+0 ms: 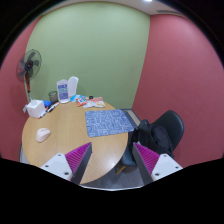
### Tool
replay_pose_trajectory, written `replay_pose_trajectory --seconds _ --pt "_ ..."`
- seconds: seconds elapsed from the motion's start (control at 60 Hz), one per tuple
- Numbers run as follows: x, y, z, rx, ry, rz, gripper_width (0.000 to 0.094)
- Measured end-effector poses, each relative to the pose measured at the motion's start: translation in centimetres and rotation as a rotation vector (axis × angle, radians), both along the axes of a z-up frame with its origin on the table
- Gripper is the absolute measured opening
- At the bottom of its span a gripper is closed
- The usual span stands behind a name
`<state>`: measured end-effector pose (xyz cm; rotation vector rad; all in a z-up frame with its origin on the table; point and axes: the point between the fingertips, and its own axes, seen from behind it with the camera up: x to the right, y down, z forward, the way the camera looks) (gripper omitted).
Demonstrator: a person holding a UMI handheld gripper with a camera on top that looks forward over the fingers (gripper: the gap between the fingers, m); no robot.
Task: Arrange mouse
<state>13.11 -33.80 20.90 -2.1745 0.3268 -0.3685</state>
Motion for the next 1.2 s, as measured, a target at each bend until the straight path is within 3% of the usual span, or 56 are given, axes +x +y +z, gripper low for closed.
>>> replay_pose_trajectory --seconds 0.233,0.417,0.6,0.717,0.933,1.2 --pt "-4.0 -0.3 -3.9 -0.069 0.006 0.033 0.0841" --pt "-15.9 0.9 -9.8 -0.105 0.064 0.119 0.0837" --pt "-27.0 7.1 -14.5 -0.065 0.122 0.242 0.0825" --pt "-31.3 13.1 -16.0 -0.020 0.131 0.282 0.0826" --pt "-33.8 22.3 -19.5 -0.028 0.146 0.272 0.0828" --pt "-33.3 28.1 -21.9 -0.067 0.161 0.216 0.0803"
